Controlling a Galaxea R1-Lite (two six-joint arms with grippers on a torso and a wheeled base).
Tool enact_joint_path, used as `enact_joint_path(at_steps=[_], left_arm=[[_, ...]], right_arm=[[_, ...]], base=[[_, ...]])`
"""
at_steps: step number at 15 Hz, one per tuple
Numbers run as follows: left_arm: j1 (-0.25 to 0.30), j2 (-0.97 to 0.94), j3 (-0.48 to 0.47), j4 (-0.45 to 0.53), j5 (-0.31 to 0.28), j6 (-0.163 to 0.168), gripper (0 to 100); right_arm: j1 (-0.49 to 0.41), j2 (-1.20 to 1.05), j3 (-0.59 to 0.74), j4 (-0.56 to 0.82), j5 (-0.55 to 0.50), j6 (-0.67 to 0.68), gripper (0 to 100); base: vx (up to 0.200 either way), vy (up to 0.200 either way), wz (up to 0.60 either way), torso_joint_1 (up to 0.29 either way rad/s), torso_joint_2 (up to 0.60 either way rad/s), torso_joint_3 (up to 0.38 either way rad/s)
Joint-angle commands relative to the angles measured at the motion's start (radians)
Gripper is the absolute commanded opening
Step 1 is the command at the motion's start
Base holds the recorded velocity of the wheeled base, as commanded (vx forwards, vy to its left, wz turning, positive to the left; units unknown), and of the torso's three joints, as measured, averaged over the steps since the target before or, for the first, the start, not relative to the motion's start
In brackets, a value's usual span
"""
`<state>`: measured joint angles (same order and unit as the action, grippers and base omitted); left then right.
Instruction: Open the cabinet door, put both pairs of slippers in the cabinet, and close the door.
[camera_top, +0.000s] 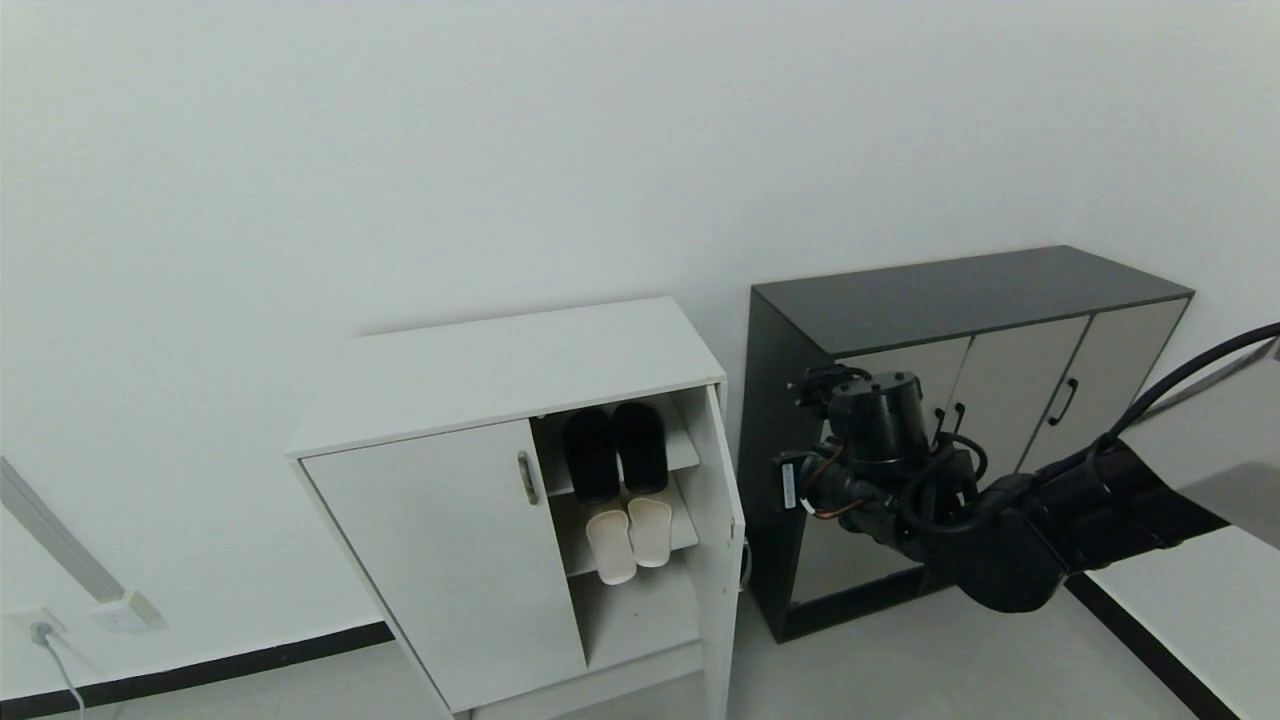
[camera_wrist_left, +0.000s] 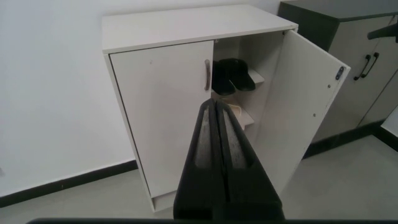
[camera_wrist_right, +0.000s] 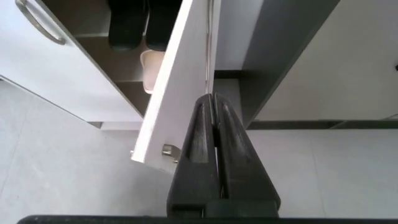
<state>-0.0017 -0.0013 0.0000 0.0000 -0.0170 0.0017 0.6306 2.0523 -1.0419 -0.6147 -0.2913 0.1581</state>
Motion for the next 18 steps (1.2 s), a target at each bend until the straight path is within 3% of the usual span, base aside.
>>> enact_joint_path(at_steps=[1,4,10,16,18], left_arm=[[0.0,0.001,0.0,0.0,0.0,0.0,0],[0.0,0.001,0.0,0.0,0.0,0.0,0],[0.0,0.001,0.0,0.0,0.0,0.0,0],[0.0,0.001,0.0,0.0,0.0,0.0,0],[0.0,0.001,0.0,0.0,0.0,0.0,0]], right_arm=[[0.001,-0.001,-0.001,0.0,0.0,0.0,0],[0.001,-0.001,0.0,0.0,0.001,0.0,0],[-0.005,-0.003,0.003,-0.005,0.0,-0.032,0],[-0.078,-0.012,0.063,-0.022,-0.005,-0.068,0],[-0.098,-0.004,0.08,-0.019,-0.052,-0.069,0]], base=[[0.0,0.0,0.6,0.002,0.0,0.002],[0.0,0.0,0.6,0.004,0.0,-0.001],[0.0,0.0,0.0,0.0,0.0,0.0],[0.0,0.0,0.0,0.0,0.0,0.0],[0.0,0.0,0.0,0.0,0.0,0.0]])
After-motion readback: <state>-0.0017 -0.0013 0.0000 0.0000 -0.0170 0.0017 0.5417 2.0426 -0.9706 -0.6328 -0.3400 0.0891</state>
